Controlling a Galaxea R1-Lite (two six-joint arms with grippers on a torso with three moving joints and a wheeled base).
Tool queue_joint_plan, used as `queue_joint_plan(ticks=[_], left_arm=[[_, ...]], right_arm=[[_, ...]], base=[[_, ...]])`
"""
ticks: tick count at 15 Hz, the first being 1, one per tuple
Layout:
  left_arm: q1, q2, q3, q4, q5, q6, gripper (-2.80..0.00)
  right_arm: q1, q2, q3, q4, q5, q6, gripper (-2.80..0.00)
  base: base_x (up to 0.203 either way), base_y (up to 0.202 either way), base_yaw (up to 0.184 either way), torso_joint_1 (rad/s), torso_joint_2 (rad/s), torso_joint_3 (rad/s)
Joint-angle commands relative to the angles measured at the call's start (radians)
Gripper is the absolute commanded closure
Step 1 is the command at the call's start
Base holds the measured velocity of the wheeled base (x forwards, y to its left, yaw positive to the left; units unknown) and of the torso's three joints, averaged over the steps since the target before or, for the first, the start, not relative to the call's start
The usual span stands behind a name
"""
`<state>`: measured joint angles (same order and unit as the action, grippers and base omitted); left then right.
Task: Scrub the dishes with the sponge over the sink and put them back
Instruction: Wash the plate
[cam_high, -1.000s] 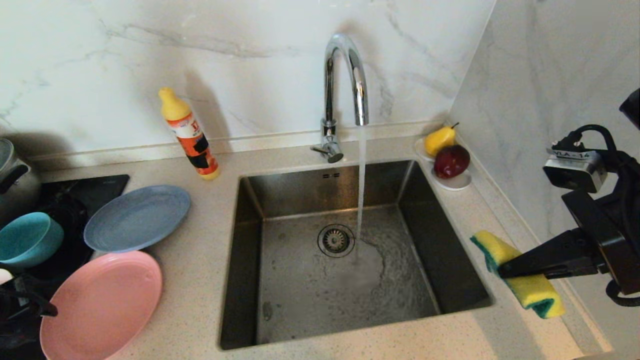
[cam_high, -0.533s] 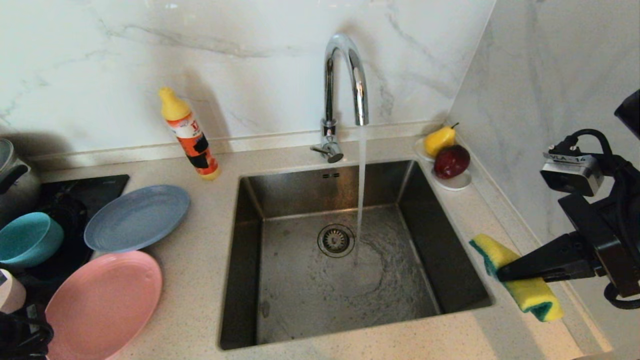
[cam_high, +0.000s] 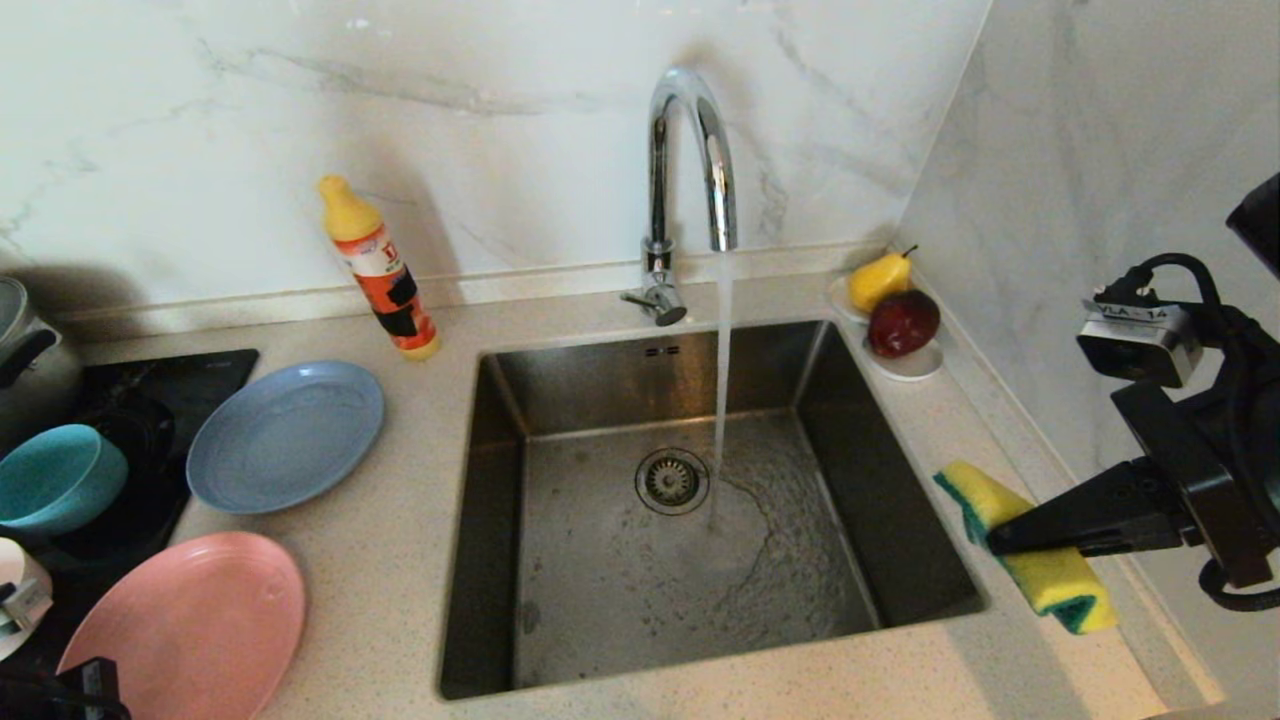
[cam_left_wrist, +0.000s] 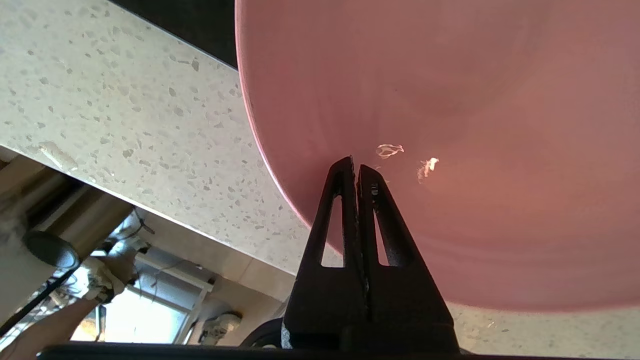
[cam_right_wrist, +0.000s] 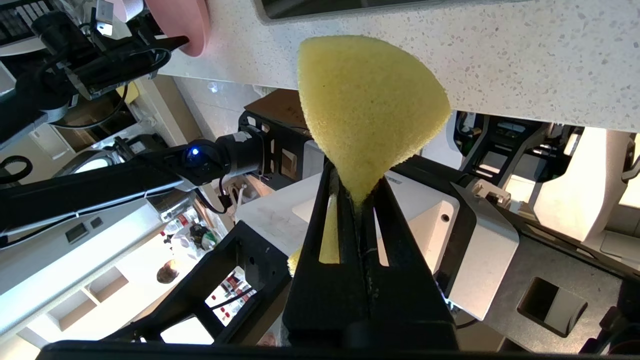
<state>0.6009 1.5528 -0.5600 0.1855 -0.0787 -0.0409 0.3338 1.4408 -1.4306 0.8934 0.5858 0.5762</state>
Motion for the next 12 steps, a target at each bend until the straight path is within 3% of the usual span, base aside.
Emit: queue_joint_plan(ticks=[1,3,8,12], left_arm=[[0.0,-0.022,-0.002,0.005,-0.029,-0.002,0.0],[-0.01,-0.057,0.007,0.019,-0.074,-0.003,0.0],[-0.089,-0.071,0.064,0.014,-0.083,-0.007,0.0],[-0.13,-0.077,0.107,0.008,-0.131,-0.003,0.0]], right_arm=[[0.001,-0.001,0.001,0.004,0.003,0.002,0.0],[0.001,0.0,0.001,0.004,0.003,0.004,0.0],[0.001,0.001,0.015,0.001,0.005,0.003,0.0],[0.001,0.002,0.013,0.001,0.005,0.003,0.0]], base=[[0.0,0.0,0.0,0.0,0.0,0.0],[0.0,0.0,0.0,0.0,0.0,0.0],[0.0,0.0,0.0,0.0,0.0,0.0],[0.0,0.0,0.0,0.0,0.0,0.0]])
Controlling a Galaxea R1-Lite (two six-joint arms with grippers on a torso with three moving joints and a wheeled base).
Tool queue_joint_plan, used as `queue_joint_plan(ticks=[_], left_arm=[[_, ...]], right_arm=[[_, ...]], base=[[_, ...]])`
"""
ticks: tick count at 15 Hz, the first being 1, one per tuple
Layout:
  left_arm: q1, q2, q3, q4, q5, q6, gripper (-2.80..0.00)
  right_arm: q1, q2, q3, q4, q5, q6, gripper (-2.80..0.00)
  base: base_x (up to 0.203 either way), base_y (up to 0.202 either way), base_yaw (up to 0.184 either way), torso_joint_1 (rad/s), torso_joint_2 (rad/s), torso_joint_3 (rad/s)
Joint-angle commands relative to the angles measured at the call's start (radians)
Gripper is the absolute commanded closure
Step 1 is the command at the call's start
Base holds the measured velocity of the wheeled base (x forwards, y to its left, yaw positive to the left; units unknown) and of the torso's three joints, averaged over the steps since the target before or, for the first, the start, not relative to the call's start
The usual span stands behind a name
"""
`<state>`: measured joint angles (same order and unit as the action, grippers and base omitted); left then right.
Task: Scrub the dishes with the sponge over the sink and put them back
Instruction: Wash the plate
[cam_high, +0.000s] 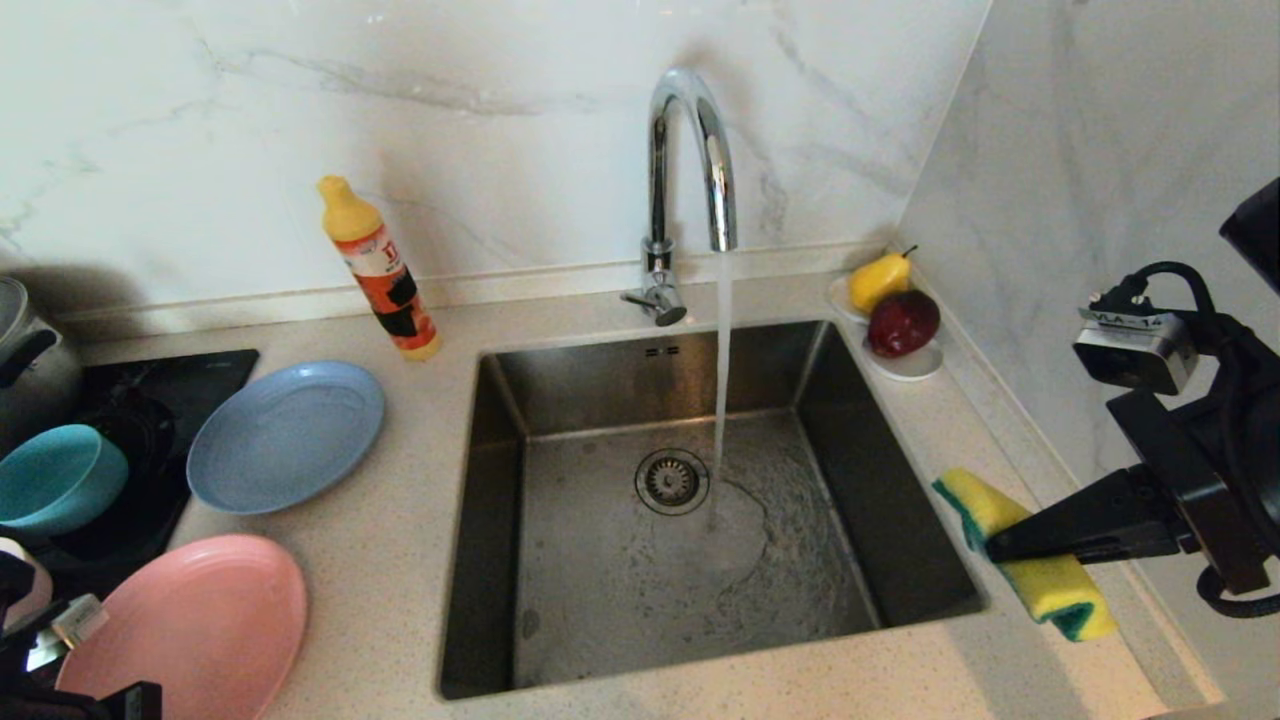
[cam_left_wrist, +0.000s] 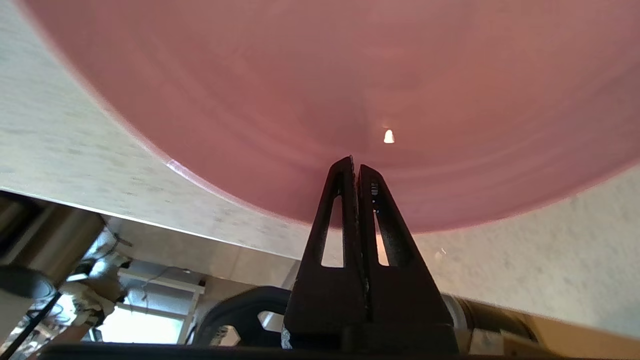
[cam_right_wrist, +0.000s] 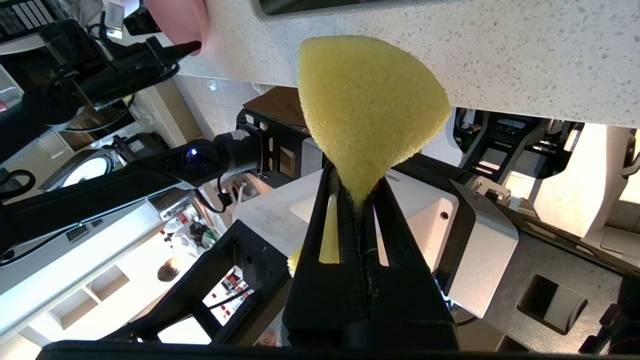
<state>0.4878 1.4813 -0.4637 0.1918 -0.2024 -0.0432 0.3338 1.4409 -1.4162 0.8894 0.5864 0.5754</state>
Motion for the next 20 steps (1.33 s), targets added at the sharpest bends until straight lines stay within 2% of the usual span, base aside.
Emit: queue_joint_plan(ticks=[1,5,8,11,16,20], left_arm=[[-0.035,-0.008,0.012,0.001,-0.015,-0.003,0.0],[-0.1,-0.023,0.016,0.0,-0.02,-0.013,0.0],[-0.107,-0.031,0.012,0.0,-0.029,-0.029,0.0],[-0.124,-0.035,0.024,0.002,-0.084,-0.03,0.0],[-0.176,-0.024,0.027,-0.005,-0.095,-0.03,0.0],[-0.183,-0.033,0.025,-0.01,-0.1,-0.032,0.0]], right_arm=[[0.001,0.004,-0.001,0.005,0.004,0.004,0.0],[0.001,0.007,0.0,0.005,0.004,0.003,0.0],[0.001,0.009,-0.001,0.005,0.004,0.003,0.0],[0.001,0.012,0.008,0.003,0.006,0.003,0.0],[0.001,0.004,0.043,-0.056,0.004,0.003,0.0],[0.001,0.0,0.04,-0.056,0.004,0.004,0.0]], base=[[0.0,0.0,0.0,0.0,0.0,0.0],[0.0,0.0,0.0,0.0,0.0,0.0],[0.0,0.0,0.0,0.0,0.0,0.0],[0.0,0.0,0.0,0.0,0.0,0.0],[0.0,0.0,0.0,0.0,0.0,0.0],[0.0,0.0,0.0,0.0,0.0,0.0]])
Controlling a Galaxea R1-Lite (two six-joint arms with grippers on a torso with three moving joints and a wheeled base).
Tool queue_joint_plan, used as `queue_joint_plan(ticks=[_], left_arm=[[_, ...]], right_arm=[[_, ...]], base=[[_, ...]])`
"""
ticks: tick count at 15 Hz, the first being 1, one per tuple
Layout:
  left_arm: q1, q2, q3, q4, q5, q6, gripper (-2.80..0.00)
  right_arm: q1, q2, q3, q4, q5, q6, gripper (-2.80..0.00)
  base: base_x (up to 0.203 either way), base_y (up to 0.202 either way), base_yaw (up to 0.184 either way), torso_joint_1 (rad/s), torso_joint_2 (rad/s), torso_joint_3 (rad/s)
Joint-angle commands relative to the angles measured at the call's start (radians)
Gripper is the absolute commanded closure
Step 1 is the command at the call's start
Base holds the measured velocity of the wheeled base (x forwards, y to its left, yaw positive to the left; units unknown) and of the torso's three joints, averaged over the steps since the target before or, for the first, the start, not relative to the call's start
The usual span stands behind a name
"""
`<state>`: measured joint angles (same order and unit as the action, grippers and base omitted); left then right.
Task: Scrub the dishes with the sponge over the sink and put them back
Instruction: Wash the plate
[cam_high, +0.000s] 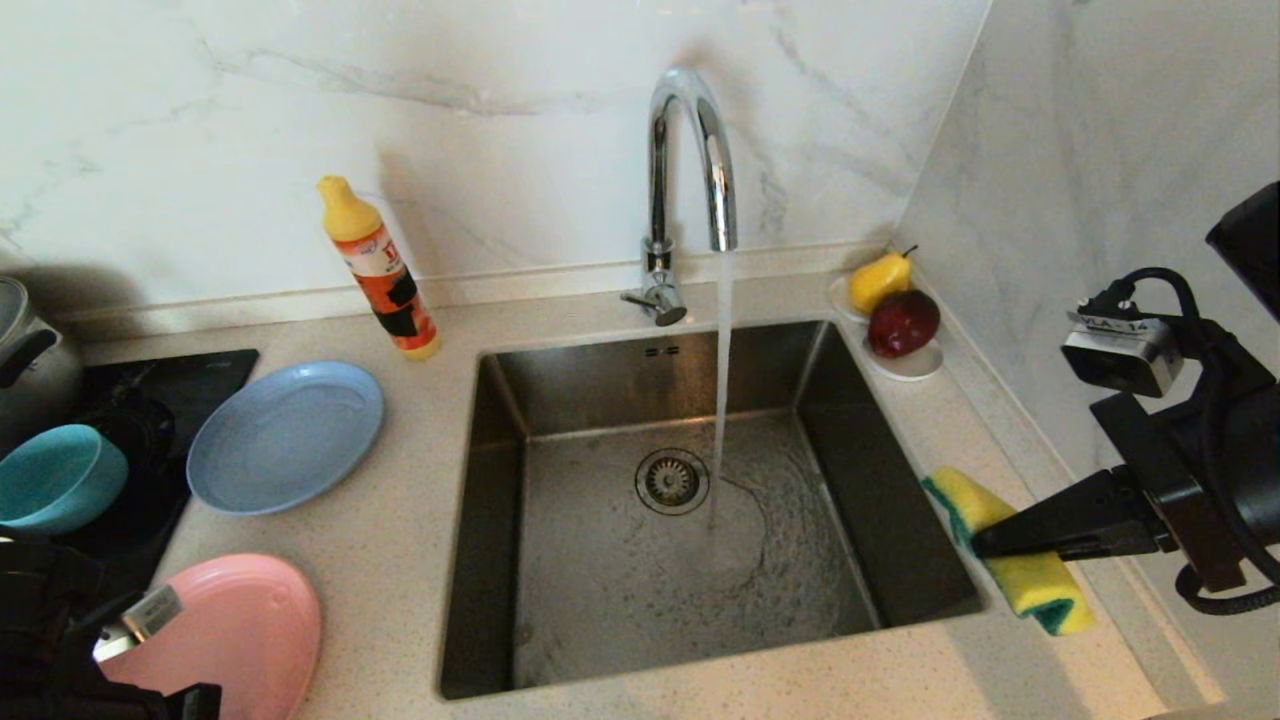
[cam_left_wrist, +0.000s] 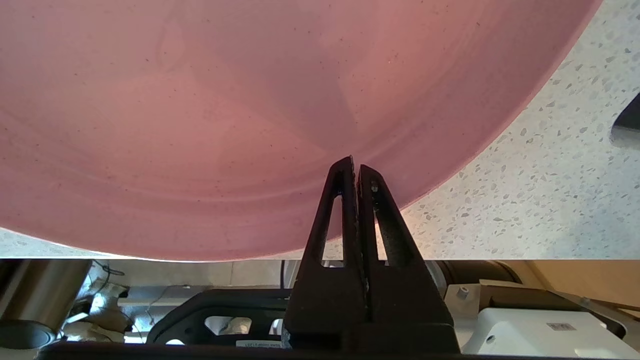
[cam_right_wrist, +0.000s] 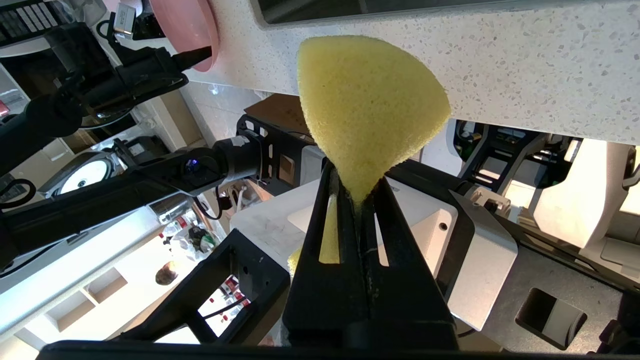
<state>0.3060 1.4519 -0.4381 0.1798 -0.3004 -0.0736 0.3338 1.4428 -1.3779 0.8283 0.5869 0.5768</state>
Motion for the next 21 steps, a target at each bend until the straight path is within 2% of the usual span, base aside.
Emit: queue_joint_plan(ticks=[1,3,5,6,8,10,13,15,21], left_arm=[[-0.001,-0.012,-0.004,0.001,-0.002,-0.001,0.0],[0.005,-0.053,-0.015,-0.014,-0.012,-0.033,0.0],[0.009,-0.118,-0.023,-0.07,-0.033,-0.122,0.0],[0.012,-0.135,-0.034,-0.094,-0.009,-0.142,0.0],[0.02,-0.129,-0.076,-0.097,0.132,-0.148,0.0],[0.082,-0.077,-0.131,-0.084,0.162,-0.144,0.0],[0.211,0.014,-0.263,0.024,0.166,-0.141,0.0],[0.275,0.026,-0.333,0.077,0.146,-0.146,0.0],[0.386,0.115,-0.355,0.094,0.115,-0.14,0.0]], right_arm=[[0.001,-0.002,0.003,0.005,0.004,0.003,0.0],[0.001,-0.005,0.004,0.005,0.005,0.003,0.0],[0.001,-0.008,-0.001,0.005,0.004,0.003,0.0],[0.001,-0.008,-0.007,0.005,0.004,0.003,0.0],[0.001,-0.013,-0.012,0.005,0.004,0.003,0.0],[0.001,-0.015,-0.005,0.005,0.002,0.002,0.0],[-0.002,-0.014,-0.007,0.004,0.002,0.002,0.0],[-0.002,-0.005,-0.01,0.003,0.002,0.001,0.0],[-0.002,0.002,0.003,0.002,0.002,0.002,0.0]], base=[[0.0,0.0,0.0,0.0,0.0,0.0],[0.0,0.0,0.0,0.0,0.0,0.0],[0.0,0.0,0.0,0.0,0.0,0.0],[0.0,0.0,0.0,0.0,0.0,0.0],[0.0,0.0,0.0,0.0,0.0,0.0],[0.0,0.0,0.0,0.0,0.0,0.0],[0.0,0.0,0.0,0.0,0.0,0.0],[0.0,0.0,0.0,0.0,0.0,0.0],[0.0,0.0,0.0,0.0,0.0,0.0]])
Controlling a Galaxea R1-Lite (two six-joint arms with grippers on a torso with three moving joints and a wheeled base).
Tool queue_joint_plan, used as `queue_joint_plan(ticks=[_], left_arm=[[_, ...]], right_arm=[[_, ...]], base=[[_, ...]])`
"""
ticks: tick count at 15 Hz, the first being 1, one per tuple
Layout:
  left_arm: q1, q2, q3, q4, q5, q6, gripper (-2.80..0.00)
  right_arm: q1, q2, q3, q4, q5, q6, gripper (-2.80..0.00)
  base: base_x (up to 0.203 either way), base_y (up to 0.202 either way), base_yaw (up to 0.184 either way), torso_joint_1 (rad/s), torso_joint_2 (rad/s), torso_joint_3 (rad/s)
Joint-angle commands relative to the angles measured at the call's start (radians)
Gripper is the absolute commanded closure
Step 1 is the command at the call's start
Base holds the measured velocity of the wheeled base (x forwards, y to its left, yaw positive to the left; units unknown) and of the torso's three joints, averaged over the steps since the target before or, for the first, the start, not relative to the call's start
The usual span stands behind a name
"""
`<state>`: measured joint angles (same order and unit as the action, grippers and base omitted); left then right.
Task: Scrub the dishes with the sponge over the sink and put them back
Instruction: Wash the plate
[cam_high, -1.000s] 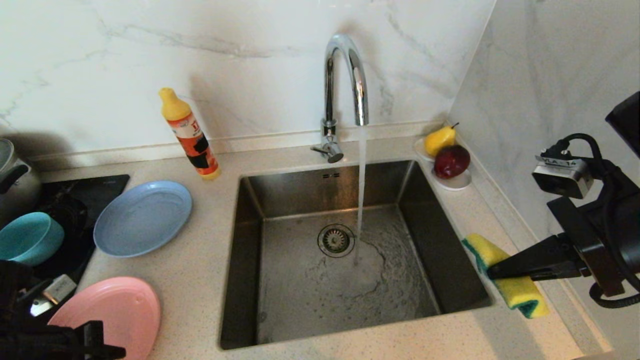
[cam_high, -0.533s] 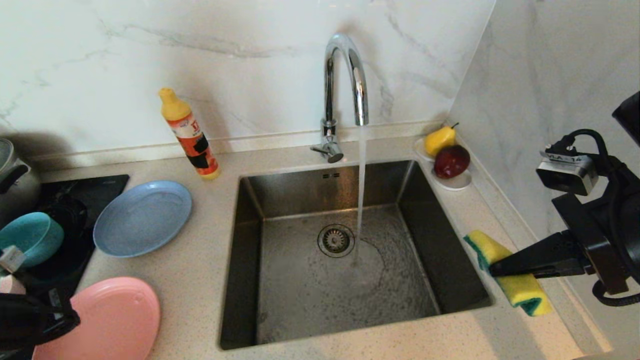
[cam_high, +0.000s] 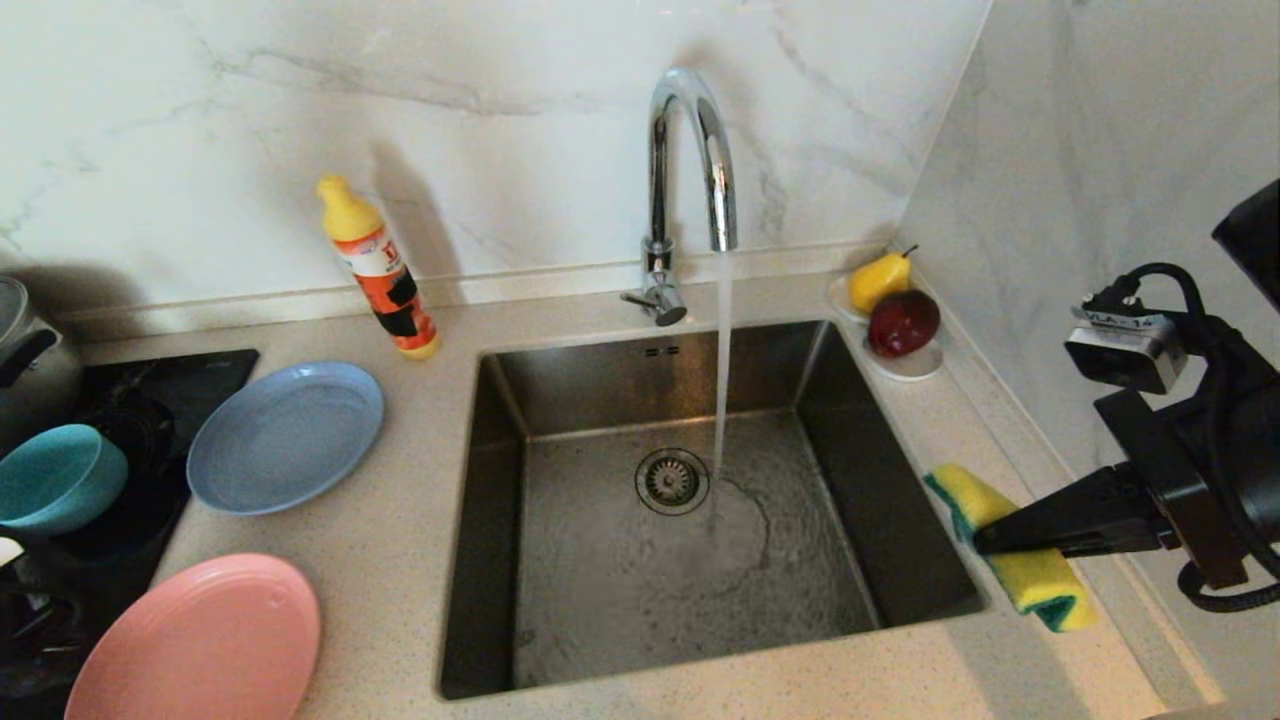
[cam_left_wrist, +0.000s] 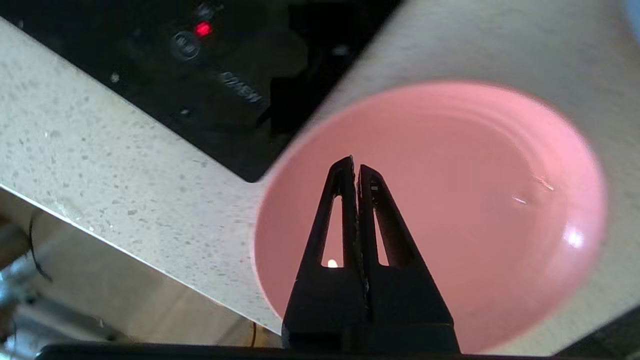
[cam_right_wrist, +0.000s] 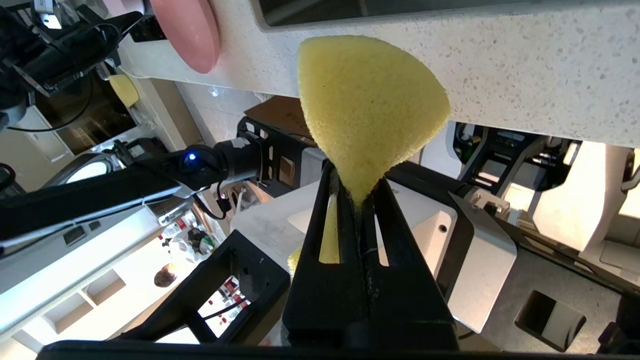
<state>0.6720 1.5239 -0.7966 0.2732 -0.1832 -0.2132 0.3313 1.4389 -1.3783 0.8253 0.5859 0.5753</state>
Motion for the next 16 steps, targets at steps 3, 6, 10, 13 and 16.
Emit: queue_joint_plan(ticks=[3,6,10,13,16], left_arm=[[0.02,0.004,0.021,-0.013,-0.012,0.031,0.0],[0.02,0.024,0.0,0.0,-0.032,0.031,-2.8],[0.047,0.08,0.002,-0.001,-0.089,0.036,-2.8],[0.07,0.123,0.014,0.0,-0.12,0.081,-2.8],[0.07,0.145,0.023,-0.002,-0.137,0.086,-2.8]], right_arm=[[0.002,0.011,0.0,0.005,0.003,0.003,0.0],[0.002,0.015,0.002,0.005,0.003,0.003,0.0],[0.002,0.017,0.004,0.005,0.005,0.003,0.0],[0.002,0.018,0.005,0.005,0.005,0.003,0.0],[0.002,0.02,0.004,0.005,0.005,0.003,0.0]], base=[[0.0,0.0,0.0,0.0,0.0,0.0],[0.0,0.0,0.0,0.0,0.0,0.0],[0.0,0.0,0.0,0.0,0.0,0.0],[0.0,0.0,0.0,0.0,0.0,0.0],[0.0,0.0,0.0,0.0,0.0,0.0]])
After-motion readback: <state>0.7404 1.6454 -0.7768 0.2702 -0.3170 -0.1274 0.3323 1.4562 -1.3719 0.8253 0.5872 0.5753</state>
